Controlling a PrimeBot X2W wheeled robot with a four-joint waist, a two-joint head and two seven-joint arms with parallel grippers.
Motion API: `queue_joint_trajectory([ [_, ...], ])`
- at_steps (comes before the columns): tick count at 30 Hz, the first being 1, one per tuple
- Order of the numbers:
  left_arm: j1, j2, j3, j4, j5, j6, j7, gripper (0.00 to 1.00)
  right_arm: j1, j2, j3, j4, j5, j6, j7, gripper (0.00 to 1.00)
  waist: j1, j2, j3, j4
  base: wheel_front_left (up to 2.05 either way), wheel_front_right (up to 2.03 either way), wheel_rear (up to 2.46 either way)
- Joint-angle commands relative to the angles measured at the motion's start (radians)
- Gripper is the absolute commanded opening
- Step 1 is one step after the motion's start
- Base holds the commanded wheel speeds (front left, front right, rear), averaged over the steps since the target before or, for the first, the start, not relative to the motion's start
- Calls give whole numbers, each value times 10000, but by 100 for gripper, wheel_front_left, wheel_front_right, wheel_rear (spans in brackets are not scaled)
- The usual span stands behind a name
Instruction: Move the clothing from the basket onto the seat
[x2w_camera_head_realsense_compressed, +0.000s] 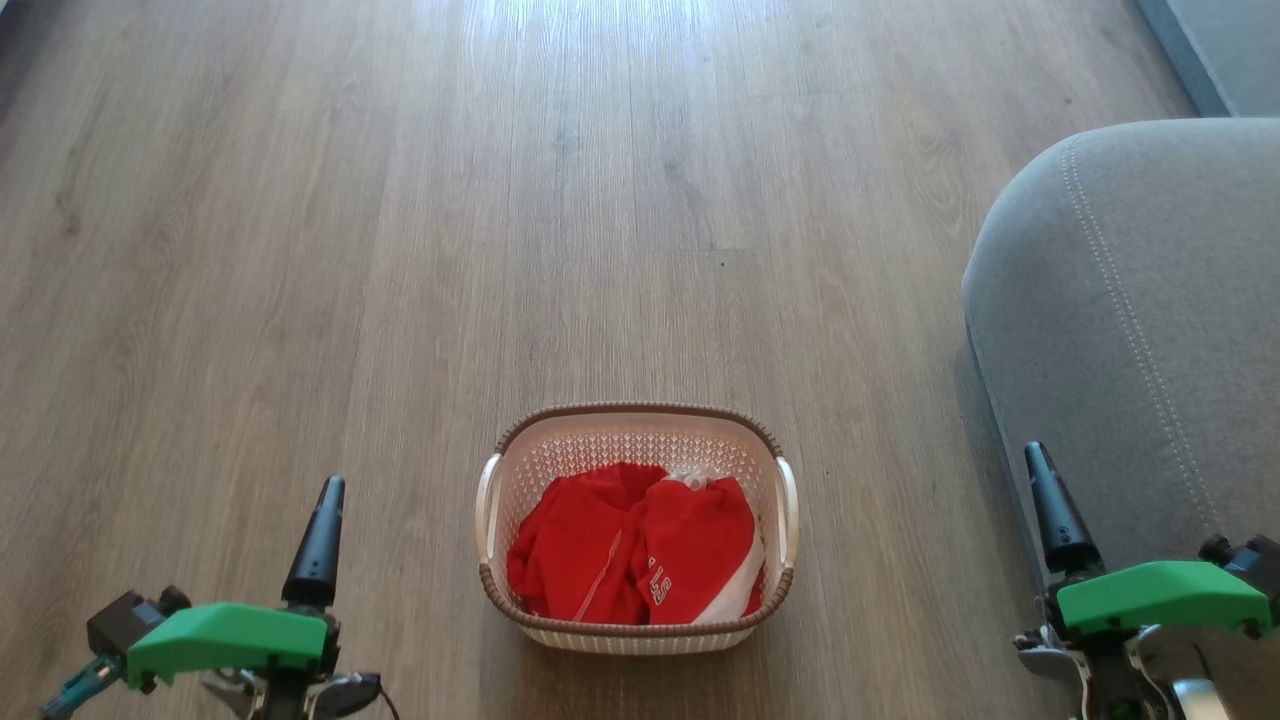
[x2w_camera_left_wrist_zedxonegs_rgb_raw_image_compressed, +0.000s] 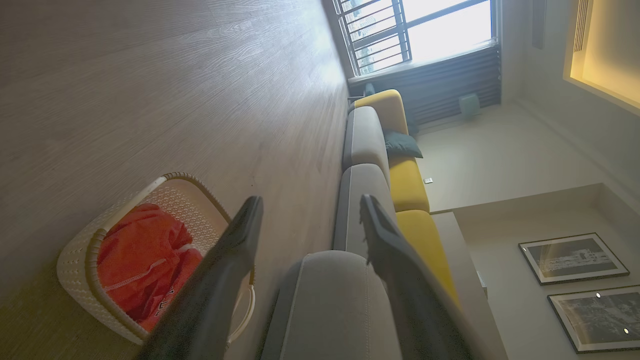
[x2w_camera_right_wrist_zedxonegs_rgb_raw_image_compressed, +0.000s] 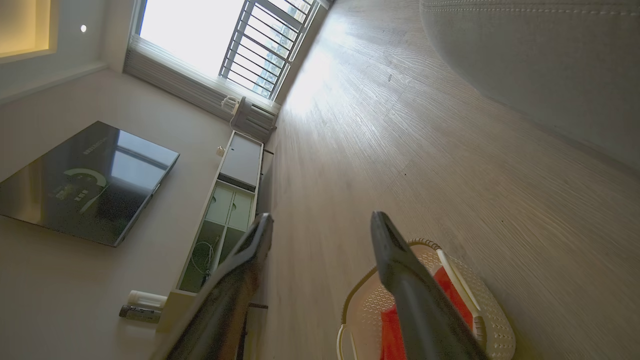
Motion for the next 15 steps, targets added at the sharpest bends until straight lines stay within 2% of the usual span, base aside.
queue_joint_trajectory([
  [1, -355, 73, 42, -389, 301, -18, -148, 100, -319, -75, 88, -386, -350, 1, -144, 100, 0, 0, -7, -1, 0, 0, 0],
  [15, -356, 82, -60, -450, 2460, -8, -557, 100, -390, -83, 336, -415, -2680, 1, -557, 100, 0, 0, -30, 38, 0, 0, 0],
])
